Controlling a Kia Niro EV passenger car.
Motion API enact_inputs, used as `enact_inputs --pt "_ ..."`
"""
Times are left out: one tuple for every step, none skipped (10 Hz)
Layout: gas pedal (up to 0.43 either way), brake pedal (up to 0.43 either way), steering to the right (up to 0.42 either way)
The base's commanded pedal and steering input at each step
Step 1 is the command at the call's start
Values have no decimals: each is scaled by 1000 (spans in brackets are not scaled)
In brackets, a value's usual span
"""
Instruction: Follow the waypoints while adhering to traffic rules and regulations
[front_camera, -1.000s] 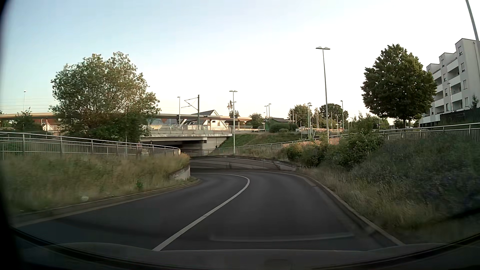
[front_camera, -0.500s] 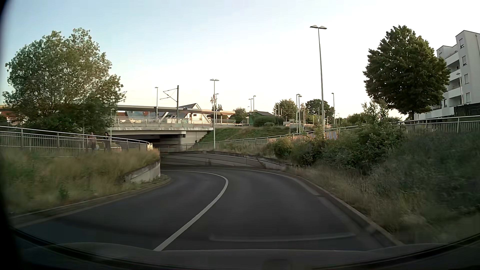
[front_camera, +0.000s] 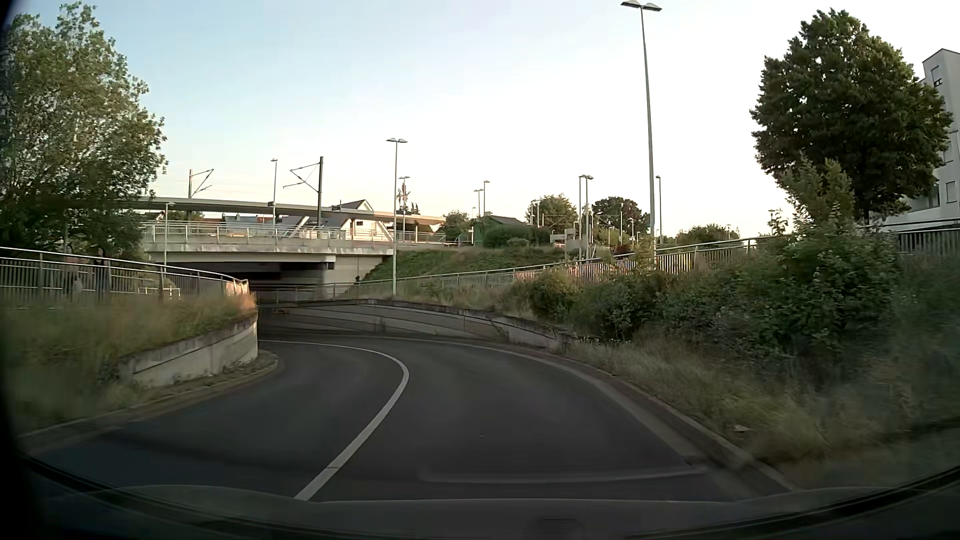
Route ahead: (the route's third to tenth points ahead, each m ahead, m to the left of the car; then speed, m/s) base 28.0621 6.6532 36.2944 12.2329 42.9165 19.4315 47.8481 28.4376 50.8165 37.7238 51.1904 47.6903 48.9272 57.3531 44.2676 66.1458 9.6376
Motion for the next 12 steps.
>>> enact_inputs --pt "0 30 -3" --pt "0 30 -11" --pt "0 30 -23" --pt "0 30 -32" --pt "0 30 -41" --pt "0 30 -49" --pt "0 30 -55" --pt "0 30 -61" --pt "0 30 -66" --pt "0 30 -71" --pt "0 30 -79" --pt "0 30 -85"
